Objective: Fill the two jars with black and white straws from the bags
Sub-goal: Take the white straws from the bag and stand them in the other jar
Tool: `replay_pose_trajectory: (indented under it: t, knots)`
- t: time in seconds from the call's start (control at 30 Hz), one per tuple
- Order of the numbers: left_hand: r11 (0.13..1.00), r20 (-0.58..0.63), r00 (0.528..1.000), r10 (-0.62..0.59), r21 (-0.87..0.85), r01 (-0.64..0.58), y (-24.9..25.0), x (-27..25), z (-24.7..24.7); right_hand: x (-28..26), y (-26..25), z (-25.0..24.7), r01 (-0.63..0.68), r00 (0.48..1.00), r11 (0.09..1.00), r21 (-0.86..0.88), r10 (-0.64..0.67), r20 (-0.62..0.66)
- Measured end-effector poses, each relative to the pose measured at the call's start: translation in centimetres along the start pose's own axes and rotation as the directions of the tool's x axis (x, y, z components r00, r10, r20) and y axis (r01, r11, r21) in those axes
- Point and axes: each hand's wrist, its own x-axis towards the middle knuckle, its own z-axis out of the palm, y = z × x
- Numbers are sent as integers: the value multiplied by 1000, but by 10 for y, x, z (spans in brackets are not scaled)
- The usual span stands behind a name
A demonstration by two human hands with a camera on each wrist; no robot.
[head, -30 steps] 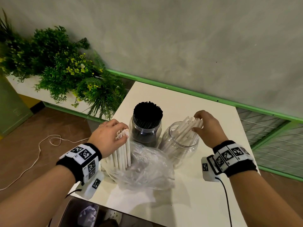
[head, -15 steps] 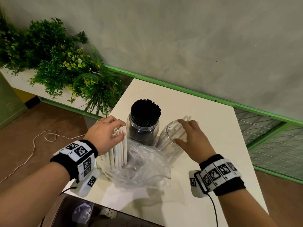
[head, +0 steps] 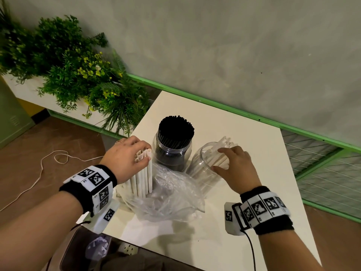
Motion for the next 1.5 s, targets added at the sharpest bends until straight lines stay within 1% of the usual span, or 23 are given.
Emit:
replay_pose_trajectory:
  t: [0.07,0.2,0.3,0.37,0.43,0.53,0.63,0.7,0.77,0.83,0.87,0.9,0.97,1.03,1.07,1.1,1.17,1.2,1.23,1.3,1.37,1.43,1.5]
  knots:
    - [1000,4,1000,-3,0,3,1,0,0,0,2,6,5,999,996,91,-8,32]
    - [1000,8,1000,0,9,0,2,0,0,5,-2,15,-4,1000,976,217,-1,21]
    - [1000,0,1000,7,7,-7,2,-1,0,9,-7,17,51,998,961,270,-59,19]
    - [1000,-6,1000,11,5,-11,3,-1,0,14,-12,20,107,992,965,238,-120,42]
    - [1000,-8,1000,11,4,-11,3,-1,0,24,-17,20,142,988,968,206,-150,26]
    - [1000,-10,1000,13,3,-12,3,-1,1,47,-22,4,173,983,972,157,-159,-93]
    - [1000,-6,1000,9,12,-9,3,1,2,71,-21,-20,118,979,982,145,-91,-182]
    - [1000,-8,1000,11,13,-11,4,1,3,83,-13,-24,59,988,995,82,-46,-148]
    - [1000,-8,1000,16,15,-16,5,1,4,90,-4,-15,16,999,1000,-4,-16,-47]
    - [999,0,1000,23,24,-23,6,1,4,91,3,-3,6,999,999,-51,-3,52]
    - [999,3,1000,25,27,-25,6,1,3,91,5,2,22,998,998,-58,-18,66]
    - [999,5,1000,27,29,-27,7,1,3,90,6,5,47,998,998,-53,-44,51]
    - [999,9,1000,27,31,-27,7,1,2,87,8,7,118,992,992,-49,-120,-42]
    - [999,10,1000,27,34,-28,6,1,2,84,12,10,187,969,979,-79,-197,-148]
    - [999,10,1000,26,35,-27,6,1,3,82,16,13,211,960,973,-95,-225,-165]
    - [999,10,1000,26,34,-26,6,1,3,81,19,17,219,962,969,-116,-234,-142]
    - [999,11,1000,29,29,-29,6,1,2,78,26,24,189,981,967,-170,-192,-1]
    - [999,10,999,31,25,-32,7,1,2,77,29,25,174,985,966,-189,-169,43]
    - [999,8,999,34,23,-34,7,1,2,76,32,25,174,985,968,-181,-172,27]
    - [999,5,999,36,23,-36,6,1,2,73,33,16,181,971,978,-102,-195,-141]
    - [999,6,999,31,26,-31,6,1,2,67,36,6,154,945,988,30,-138,-295]
    - [999,1,1000,31,23,-31,5,1,2,54,39,3,126,947,982,140,-77,-313]
    - [999,-4,999,33,20,-33,5,2,1,36,46,11,134,966,977,167,-92,-242]
